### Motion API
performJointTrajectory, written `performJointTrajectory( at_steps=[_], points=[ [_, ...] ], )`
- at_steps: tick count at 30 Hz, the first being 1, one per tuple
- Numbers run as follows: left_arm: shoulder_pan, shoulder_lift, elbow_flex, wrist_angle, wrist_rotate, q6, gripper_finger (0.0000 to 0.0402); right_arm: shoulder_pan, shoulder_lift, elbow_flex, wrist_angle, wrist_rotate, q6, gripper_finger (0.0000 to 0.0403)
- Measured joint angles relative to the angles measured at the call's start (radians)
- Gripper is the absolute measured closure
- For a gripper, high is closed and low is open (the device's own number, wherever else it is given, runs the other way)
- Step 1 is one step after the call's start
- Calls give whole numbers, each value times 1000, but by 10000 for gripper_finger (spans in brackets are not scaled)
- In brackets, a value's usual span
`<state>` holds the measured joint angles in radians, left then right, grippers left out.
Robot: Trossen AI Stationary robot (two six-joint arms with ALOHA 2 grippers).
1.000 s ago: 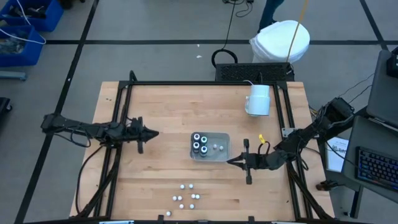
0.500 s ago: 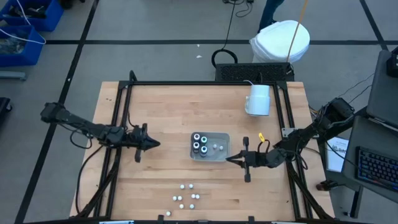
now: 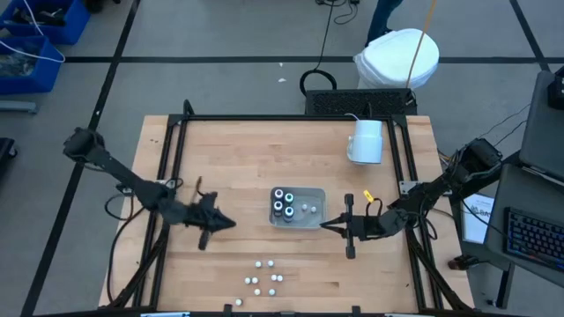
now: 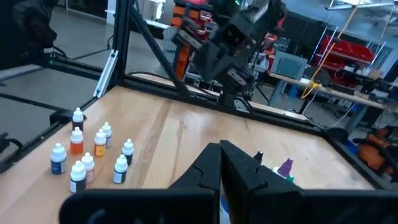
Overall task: Pick & Place food coloring
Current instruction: Put the small red food coloring into the gray bin
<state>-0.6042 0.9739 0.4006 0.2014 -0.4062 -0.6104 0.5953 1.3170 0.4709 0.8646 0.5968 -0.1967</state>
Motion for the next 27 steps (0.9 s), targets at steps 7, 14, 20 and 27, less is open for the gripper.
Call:
performJointTrajectory(
  at_steps=[7, 14, 20, 27],
  points=[
    [-166, 374, 447, -500, 8, -402, 396, 10, 0, 0, 49, -1, 36, 403],
    [-269, 713, 940, -787, 115, -440, 396, 48, 0, 0, 68, -77, 90, 403],
    [-329, 936, 1298, -961, 116, -336, 396, 79, -1, 0, 102, -130, 76, 403],
    [-341, 1088, 1423, -1011, 122, -182, 396, 82, -1, 0, 95, -129, 72, 403]
  ],
)
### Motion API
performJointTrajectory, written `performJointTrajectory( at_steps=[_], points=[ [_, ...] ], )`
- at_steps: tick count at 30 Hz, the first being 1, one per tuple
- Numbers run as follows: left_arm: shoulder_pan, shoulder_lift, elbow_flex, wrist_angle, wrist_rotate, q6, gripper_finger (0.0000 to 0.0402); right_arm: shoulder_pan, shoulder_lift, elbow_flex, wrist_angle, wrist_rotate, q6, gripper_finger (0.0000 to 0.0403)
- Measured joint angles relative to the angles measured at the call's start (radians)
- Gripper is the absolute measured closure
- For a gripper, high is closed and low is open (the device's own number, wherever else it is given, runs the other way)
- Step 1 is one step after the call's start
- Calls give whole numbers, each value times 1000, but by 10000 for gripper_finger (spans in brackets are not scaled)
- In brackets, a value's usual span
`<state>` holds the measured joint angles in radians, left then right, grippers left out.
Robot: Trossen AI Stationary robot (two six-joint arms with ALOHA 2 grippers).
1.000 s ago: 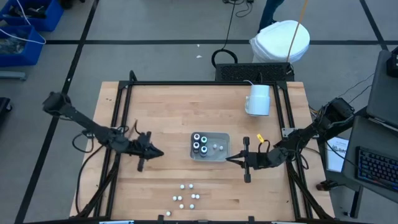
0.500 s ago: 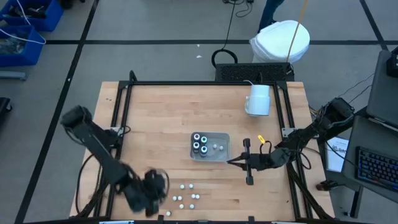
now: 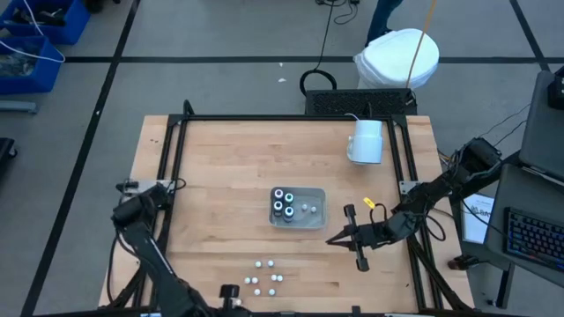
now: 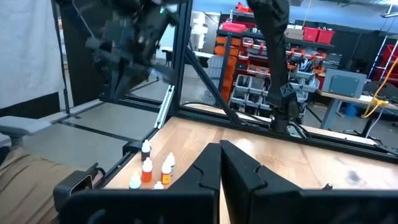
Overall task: Pick & Place food coloring
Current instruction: Put the small red food coloring into the gray bin
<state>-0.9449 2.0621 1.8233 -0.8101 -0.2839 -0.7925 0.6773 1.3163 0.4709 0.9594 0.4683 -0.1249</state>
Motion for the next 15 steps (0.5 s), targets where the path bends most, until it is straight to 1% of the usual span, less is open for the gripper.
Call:
performJointTrajectory(
  at_steps=[2, 4, 6, 8, 15],
  points=[
    [6, 18, 0, -18, 7, 27, 395, 0, 0, 0, -4, 0, -3, 403],
    [16, 27, 0, -28, -9, 34, 387, 0, 0, 0, -10, 1, -3, 403],
    [28, 28, 0, -33, -45, 5, 373, 0, 0, 0, -19, 1, -3, 403],
    [43, 27, 0, -32, -55, -38, 357, 0, 0, 0, -25, 1, -3, 403],
    [64, 27, -5, -35, 28, -78, 290, 0, 0, 0, -25, 2, -3, 403]
  ],
)
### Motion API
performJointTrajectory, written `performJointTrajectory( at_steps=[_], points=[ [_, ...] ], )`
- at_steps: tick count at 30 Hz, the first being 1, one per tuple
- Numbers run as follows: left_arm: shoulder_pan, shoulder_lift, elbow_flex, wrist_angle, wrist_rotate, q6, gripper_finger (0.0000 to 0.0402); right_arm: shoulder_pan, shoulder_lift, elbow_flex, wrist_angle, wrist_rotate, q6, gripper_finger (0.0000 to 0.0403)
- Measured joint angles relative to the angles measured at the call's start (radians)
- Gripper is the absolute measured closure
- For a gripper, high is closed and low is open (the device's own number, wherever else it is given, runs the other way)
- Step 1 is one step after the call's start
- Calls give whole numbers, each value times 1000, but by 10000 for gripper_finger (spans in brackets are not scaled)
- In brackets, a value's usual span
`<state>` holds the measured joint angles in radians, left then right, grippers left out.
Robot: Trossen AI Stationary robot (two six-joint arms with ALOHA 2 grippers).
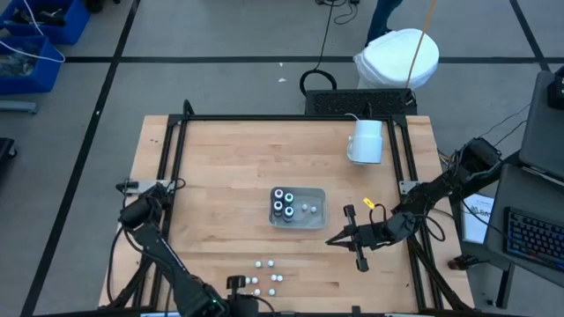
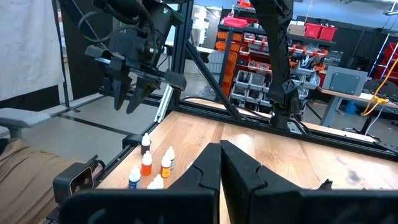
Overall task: Pick & Place food coloring
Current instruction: Put the small red food coloring into the gray bin
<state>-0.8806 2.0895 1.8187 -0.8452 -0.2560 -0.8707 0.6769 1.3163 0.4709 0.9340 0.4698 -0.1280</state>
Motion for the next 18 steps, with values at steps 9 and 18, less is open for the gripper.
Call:
performJointTrajectory(
  at_steps=[9, 18],
  points=[
    [7, 0, -88, -3, 78, -26, 273, 0, 0, 0, -2, 0, 4, 403],
    [17, 0, -160, -26, 120, -50, 272, 0, 0, 0, -4, 0, 6, 403]
  ],
)
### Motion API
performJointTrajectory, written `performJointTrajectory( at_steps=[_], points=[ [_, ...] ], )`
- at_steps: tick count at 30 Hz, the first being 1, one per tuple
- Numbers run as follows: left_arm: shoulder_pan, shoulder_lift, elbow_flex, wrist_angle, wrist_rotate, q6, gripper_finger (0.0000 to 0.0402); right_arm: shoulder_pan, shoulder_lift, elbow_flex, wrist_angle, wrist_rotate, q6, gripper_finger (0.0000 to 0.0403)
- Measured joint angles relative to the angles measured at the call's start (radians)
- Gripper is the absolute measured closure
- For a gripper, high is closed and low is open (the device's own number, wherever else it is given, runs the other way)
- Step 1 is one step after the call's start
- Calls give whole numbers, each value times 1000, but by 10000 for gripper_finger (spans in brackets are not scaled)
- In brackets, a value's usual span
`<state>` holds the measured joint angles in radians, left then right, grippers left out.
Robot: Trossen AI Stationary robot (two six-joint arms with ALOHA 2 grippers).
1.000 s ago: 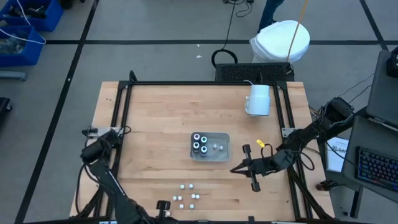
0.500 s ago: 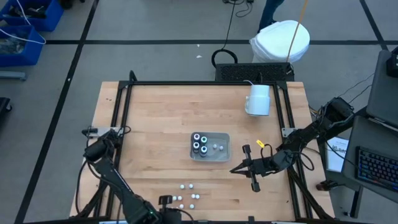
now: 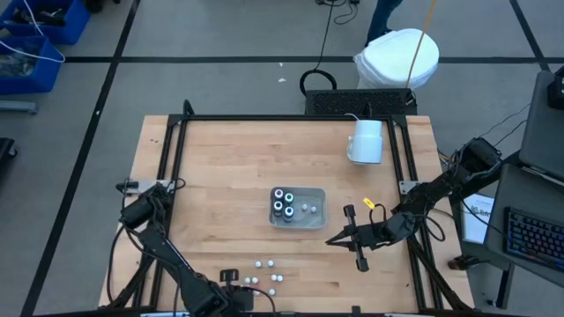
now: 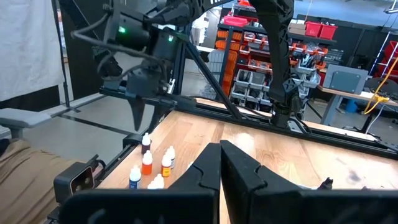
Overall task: Pick & Place food coloring
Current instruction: Put the small red food coloring into the gray bin
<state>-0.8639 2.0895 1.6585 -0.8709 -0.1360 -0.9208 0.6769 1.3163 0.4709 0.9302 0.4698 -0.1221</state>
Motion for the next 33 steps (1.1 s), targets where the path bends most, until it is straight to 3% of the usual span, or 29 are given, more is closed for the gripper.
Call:
performJointTrajectory(
  at_steps=[19, 29, 33],
  points=[
    [5, 0, -38, 8, 35, -1, 270, 0, 0, 0, 0, 0, 1, 403],
    [6, 0, -38, 9, 42, 1, 184, 0, 0, 0, 0, 0, 2, 403],
    [6, 0, -38, 36, 43, 1, 168, 0, 0, 0, 0, 0, 2, 403]
  ],
)
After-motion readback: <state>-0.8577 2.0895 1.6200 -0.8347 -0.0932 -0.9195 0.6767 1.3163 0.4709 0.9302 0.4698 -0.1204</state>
